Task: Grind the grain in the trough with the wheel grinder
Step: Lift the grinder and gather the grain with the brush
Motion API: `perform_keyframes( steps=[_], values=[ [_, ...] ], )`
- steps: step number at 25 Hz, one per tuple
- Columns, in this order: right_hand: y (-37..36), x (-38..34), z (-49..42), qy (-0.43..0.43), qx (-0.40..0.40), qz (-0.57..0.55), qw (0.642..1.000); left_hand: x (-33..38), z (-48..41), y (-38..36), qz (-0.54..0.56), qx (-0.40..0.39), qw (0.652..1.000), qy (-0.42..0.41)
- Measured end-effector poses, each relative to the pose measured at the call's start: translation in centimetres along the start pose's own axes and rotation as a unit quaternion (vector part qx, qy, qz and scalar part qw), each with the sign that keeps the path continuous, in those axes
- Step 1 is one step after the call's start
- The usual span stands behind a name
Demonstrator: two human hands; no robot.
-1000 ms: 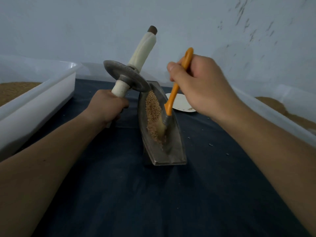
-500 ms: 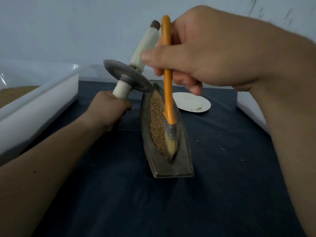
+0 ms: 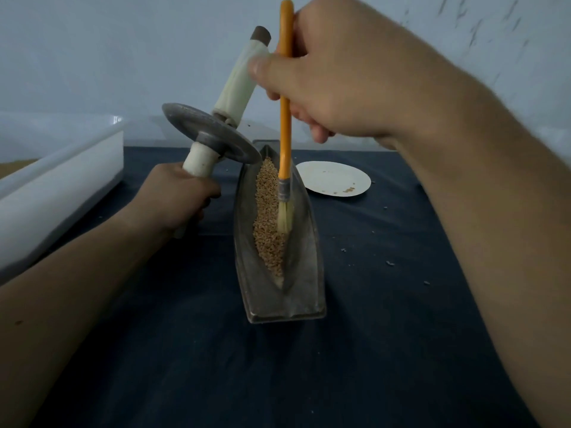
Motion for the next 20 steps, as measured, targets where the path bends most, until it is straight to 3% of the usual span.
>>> perform_keyframes(
  steps=[3, 7, 11, 16, 20],
  values=[
    [-0.3, 0.2, 0.0, -0.004, -0.048, -0.091, 0.995, 0.1, 0.1, 0.0, 0.0, 0.001, 1.0, -0.001],
    [-3.4, 1.5, 0.1, -0.074, -0.159, -0.143, 0.974, 0.1, 0.2, -0.1, 0.0, 0.0, 1.0, 0.0],
    [-5.7, 3.5, -0.2, -0.132, -0.135, -0.134, 0.973, -0.1, 0.0, -0.1, 0.003, -0.008, 1.0, 0.003],
    [-2.9, 4.1, -0.9, -0.127, -0.045, -0.136, 0.982, 0.0, -0.1, -0.1, 0.012, -0.011, 1.0, -0.001],
    [-3.4, 2.9, -0.5, -0.104, -0.12, -0.173, 0.972, 0.0, -0.1, -0.2, 0.01, -0.013, 1.0, -0.002]
  ],
)
Point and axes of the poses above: each hand's wrist, its own z-axis away from the middle knuckle, its own y-axis out of the back of the hand, x = y × z, the point moved 7 cm from there along -z, towards the middle knuckle, and after that the axes turned 5 degrees about z, right-handed, at the moved point
